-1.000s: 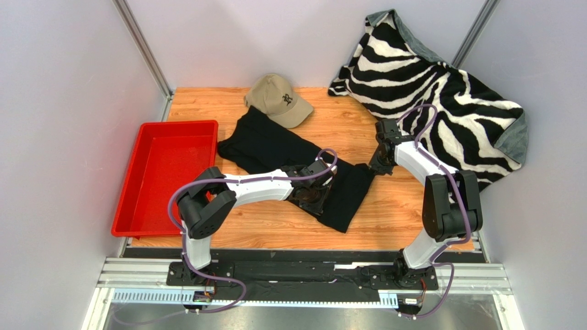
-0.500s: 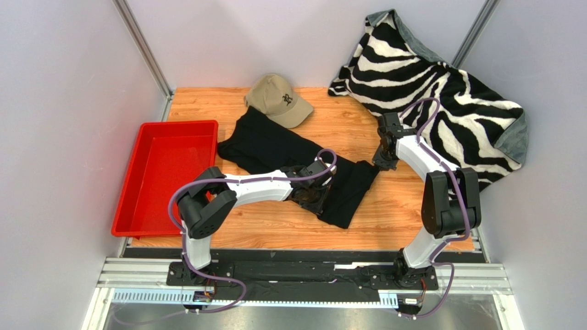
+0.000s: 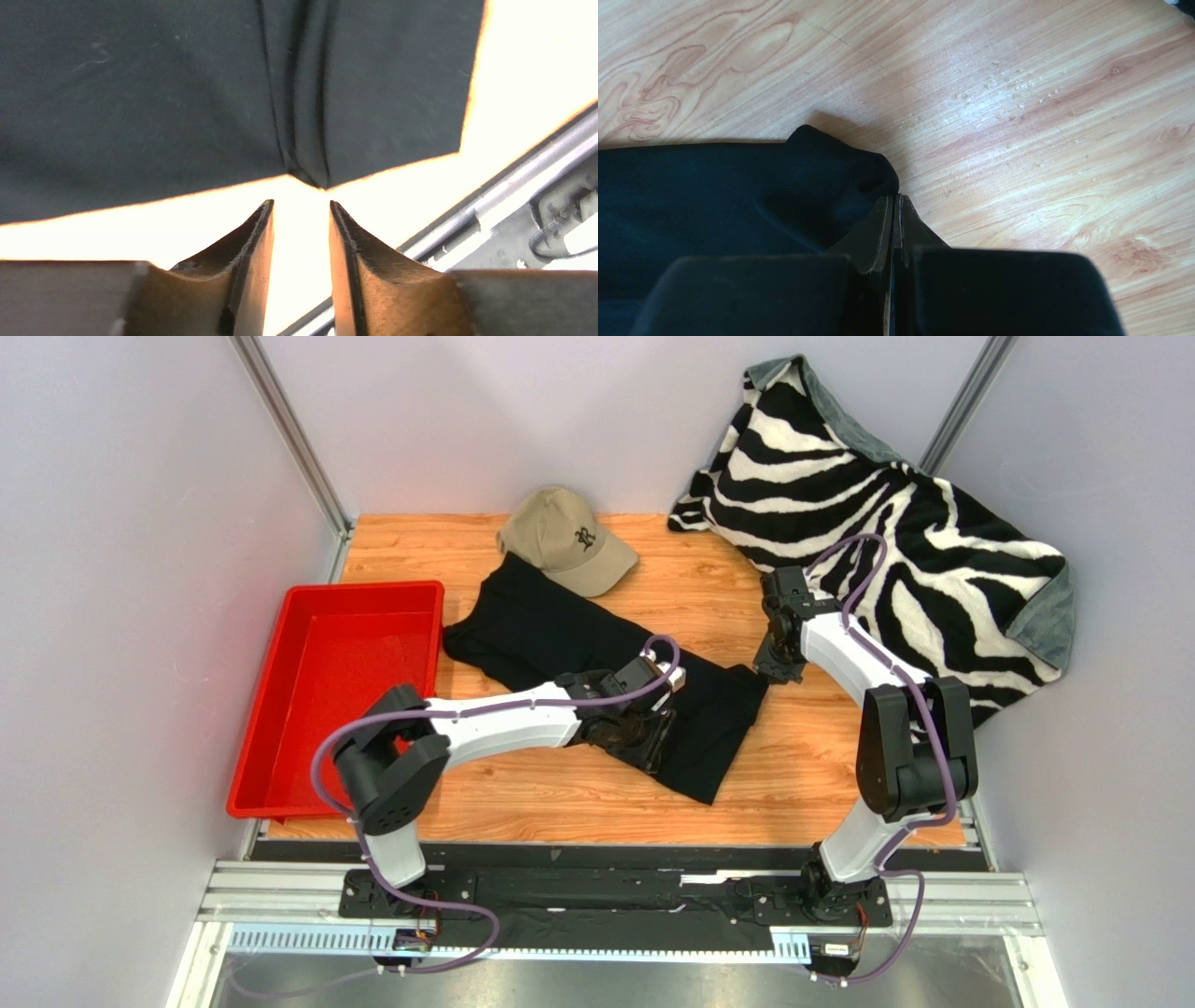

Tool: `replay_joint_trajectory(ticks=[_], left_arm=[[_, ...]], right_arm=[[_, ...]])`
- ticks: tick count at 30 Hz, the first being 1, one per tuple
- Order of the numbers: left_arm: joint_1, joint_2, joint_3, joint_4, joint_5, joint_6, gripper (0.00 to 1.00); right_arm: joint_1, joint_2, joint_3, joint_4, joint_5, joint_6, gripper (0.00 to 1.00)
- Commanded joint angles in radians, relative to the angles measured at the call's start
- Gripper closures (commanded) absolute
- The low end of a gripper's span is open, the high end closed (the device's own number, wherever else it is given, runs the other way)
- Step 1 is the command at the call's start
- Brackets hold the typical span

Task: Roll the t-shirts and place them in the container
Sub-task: Roll the T-shirt to the center of the board.

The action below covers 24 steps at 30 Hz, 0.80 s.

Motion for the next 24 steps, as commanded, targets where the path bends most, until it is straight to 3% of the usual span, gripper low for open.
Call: replay_joint_trajectory(ticks=[1, 9, 16, 24], left_arm=[[-0.062, -0.138, 0.039, -0.065, -0.091, 0.067, 0.55], [-0.194, -0.008, 0.190, -0.053, -0.123, 0.028, 0.56], [-0.214, 0.149, 0.248, -0.004, -0.206, -0.025, 0.52], [-0.237, 0.195, 0.245, 0.048, -0.278, -0.036, 0.49]], right_arm=[[-0.002, 0.000, 0.010, 0.058, -0.020, 0.006, 1.00], [-0.011, 0.022, 0.038, 0.049, -0.071, 0.034, 1.00], [-0.034, 0.034, 0.011, 0.063, -0.126, 0.055, 1.00], [-0.042, 0.048, 0.013, 0.077, -0.150, 0.063, 1.00]])
